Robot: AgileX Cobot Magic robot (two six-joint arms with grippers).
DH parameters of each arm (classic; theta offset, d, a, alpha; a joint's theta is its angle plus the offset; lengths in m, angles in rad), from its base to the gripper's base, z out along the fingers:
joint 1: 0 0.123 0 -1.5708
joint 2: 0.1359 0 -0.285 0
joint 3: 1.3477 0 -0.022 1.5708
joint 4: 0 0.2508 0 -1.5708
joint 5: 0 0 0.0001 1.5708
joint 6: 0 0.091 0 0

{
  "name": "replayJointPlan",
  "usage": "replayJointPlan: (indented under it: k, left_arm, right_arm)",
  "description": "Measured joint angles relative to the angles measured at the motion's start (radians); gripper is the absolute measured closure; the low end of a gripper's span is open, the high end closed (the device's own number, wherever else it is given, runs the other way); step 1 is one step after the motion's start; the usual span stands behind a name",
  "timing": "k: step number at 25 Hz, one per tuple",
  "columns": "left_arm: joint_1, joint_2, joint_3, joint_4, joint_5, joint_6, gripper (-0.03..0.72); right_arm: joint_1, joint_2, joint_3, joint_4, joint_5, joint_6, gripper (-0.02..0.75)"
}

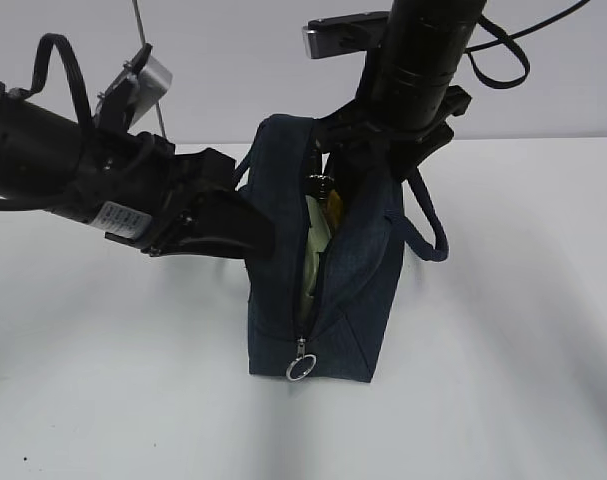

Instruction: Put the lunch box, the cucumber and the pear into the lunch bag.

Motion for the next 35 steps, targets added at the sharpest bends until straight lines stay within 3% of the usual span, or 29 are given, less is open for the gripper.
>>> replayJointPlan:
  k: [7,16,26,35]
  left_arm:
    - [-0.017,0.079,-0.002,-0.042,0.016,0.000,0.456]
    - [-0.022,0.095,-0.002,-0.037,0.018,0.000,0.689]
    - [-0.022,0.095,-0.002,-0.036,0.028,0.000,0.697]
    - [-0.022,0.095,-0.002,-0.029,0.032,0.000,0.697]
  right_arm:
    - [0.000,0.000,0.000,0.000,-0.001,0.000,0.201]
    - [-0.003,-0.051,0.000,-0.066,-0.002,0.000,0.201]
    - [-0.005,-0.258,0.024,-0.096,-0.002,-0.002,0.232]
    - [-0.088,-0.436,0.291,-0.096,-0.001,-0.002,0.246]
